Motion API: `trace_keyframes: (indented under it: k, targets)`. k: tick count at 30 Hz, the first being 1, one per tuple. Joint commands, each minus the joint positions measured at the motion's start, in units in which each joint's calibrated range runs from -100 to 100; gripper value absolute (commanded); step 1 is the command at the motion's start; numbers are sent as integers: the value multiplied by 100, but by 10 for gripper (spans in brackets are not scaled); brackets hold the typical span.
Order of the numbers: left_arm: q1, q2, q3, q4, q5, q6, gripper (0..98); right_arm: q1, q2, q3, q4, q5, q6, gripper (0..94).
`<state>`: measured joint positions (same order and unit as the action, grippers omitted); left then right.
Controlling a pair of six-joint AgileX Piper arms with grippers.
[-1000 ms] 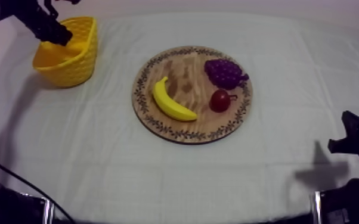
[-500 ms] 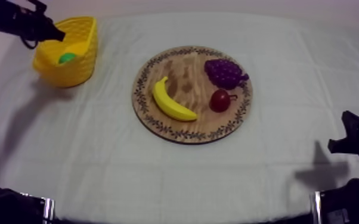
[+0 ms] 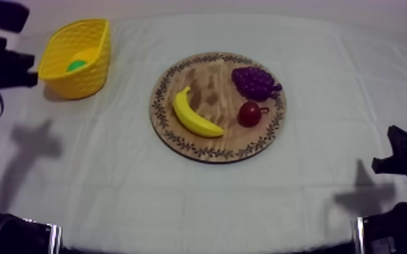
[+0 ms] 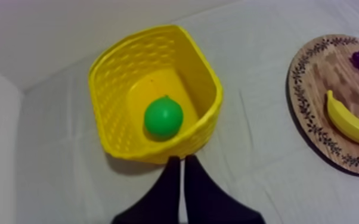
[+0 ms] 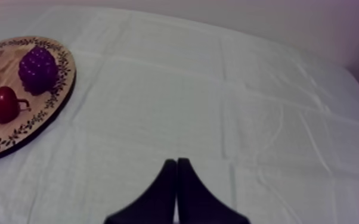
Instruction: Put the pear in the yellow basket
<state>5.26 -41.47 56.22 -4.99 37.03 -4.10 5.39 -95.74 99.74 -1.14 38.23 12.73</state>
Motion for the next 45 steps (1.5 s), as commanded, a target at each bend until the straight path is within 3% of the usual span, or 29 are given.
trace_keyframes:
  k: [1, 6, 16, 24, 26, 30, 33, 45]
  targets:
    - [-70, -1265, 1276, 73, -287, -4, 0, -3, -2, 4, 0, -1, 0, 3]
    - [-218, -2742, 2487, 166, -332, 49, 0, -3, -2, 4, 0, -1, 0, 3]
    - [-411, -5343, 3851, 445, 526, 119, 0, -3, -2, 4, 0, -1, -2, 3]
    - [-208, -5806, 3948, 360, 812, 346, 0, -3, -2, 4, 0, -1, -1, 3]
    - [-187, -5821, 4011, 331, 659, 574, 0, -3, -2, 4, 0, -1, -1, 3]
    - [-167, -5839, 4266, 296, -310, 1136, 0, -3, -2, 4, 0, -1, 0, 3]
    - [-163, -5842, 4325, 290, -515, 1366, 0, -3, -2, 4, 0, -1, 0, 3]
    - [-161, -5844, 4356, 287, -621, 1428, 0, -3, -2, 4, 0, -1, 0, 3]
